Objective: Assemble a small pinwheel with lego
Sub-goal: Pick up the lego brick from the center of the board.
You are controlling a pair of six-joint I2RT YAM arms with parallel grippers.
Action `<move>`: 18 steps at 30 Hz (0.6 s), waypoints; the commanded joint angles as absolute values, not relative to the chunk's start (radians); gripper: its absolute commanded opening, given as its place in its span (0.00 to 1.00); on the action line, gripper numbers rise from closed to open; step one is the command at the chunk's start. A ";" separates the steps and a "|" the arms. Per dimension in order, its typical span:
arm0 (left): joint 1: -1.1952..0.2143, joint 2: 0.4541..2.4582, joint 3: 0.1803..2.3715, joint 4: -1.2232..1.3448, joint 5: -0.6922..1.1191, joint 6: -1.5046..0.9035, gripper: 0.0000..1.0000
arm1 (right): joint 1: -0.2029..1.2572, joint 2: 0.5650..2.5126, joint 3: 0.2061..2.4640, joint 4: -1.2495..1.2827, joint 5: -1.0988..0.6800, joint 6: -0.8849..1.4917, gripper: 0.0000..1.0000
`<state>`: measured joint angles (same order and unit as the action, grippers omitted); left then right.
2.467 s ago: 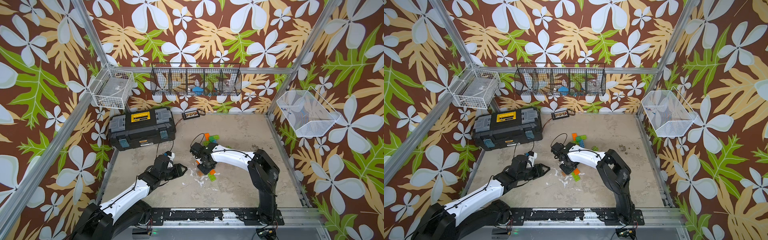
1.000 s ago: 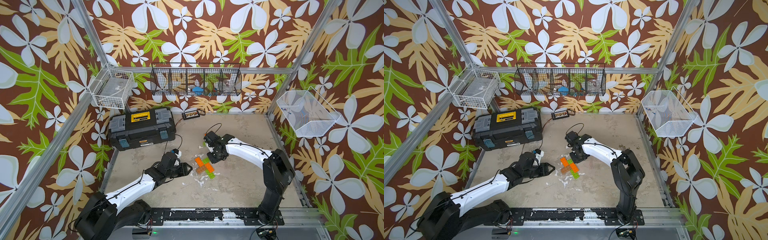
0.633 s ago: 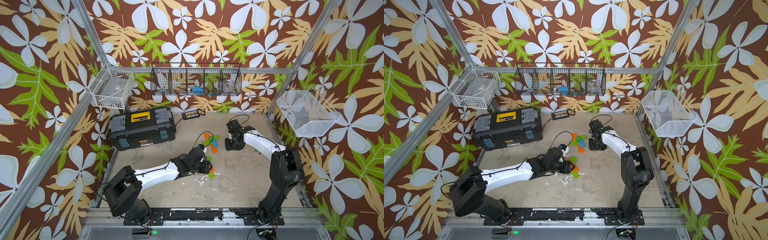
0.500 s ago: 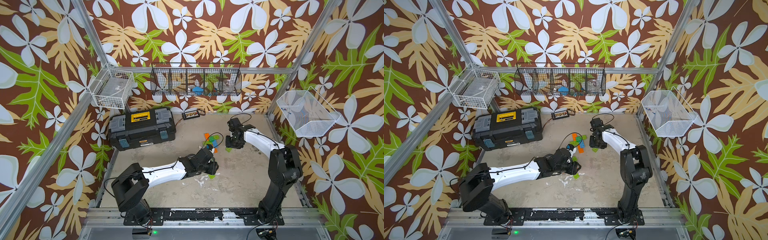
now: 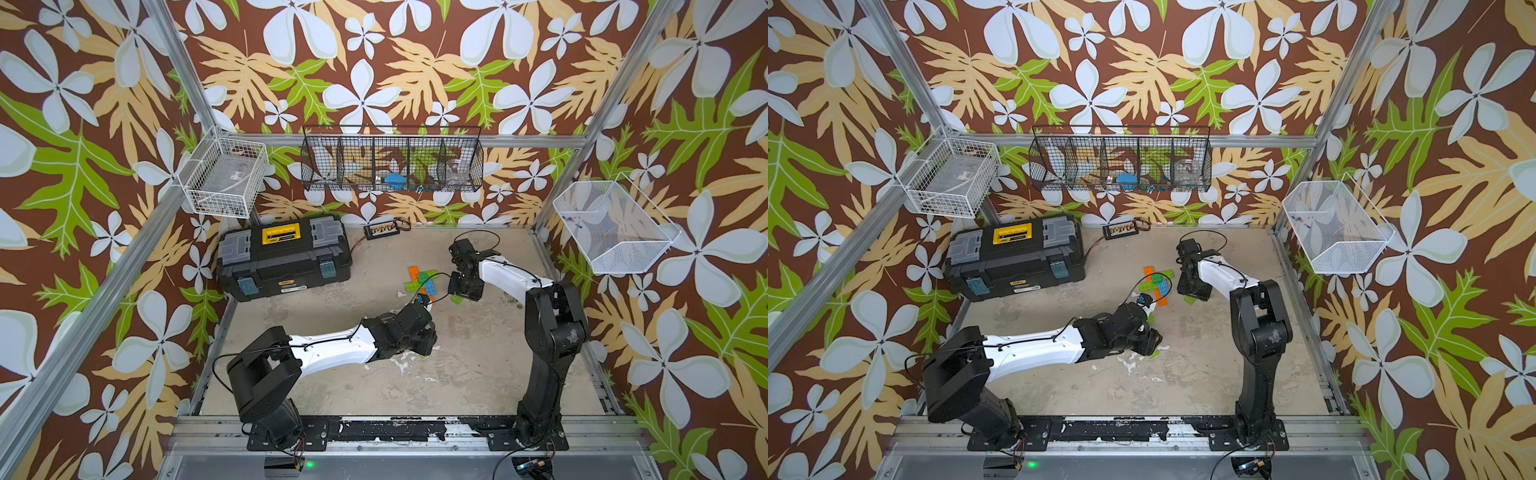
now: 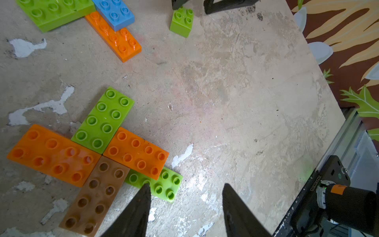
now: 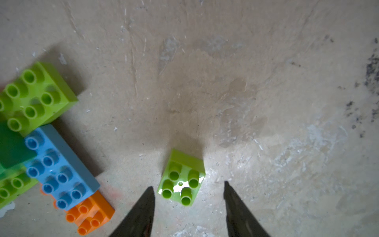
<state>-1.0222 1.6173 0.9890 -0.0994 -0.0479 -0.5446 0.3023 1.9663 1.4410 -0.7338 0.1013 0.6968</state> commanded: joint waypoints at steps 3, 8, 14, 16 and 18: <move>-1.025 1.606 0.983 -0.097 -0.042 -0.532 0.58 | 0.304 1.981 1.454 -0.720 0.094 0.710 0.57; -1.023 1.603 0.977 -0.097 -0.041 -0.532 0.58 | 0.304 2.003 1.455 -0.723 0.086 0.709 0.55; -1.023 1.599 0.969 -0.096 -0.046 -0.532 0.58 | 0.303 2.017 1.450 -0.718 0.079 0.702 0.48; -1.024 1.597 0.966 -0.095 -0.047 -0.535 0.58 | 0.304 2.017 1.450 -0.718 0.075 0.700 0.44; -1.023 1.597 0.963 -0.091 -0.046 -0.537 0.58 | 0.305 2.019 1.449 -0.718 0.075 0.695 0.42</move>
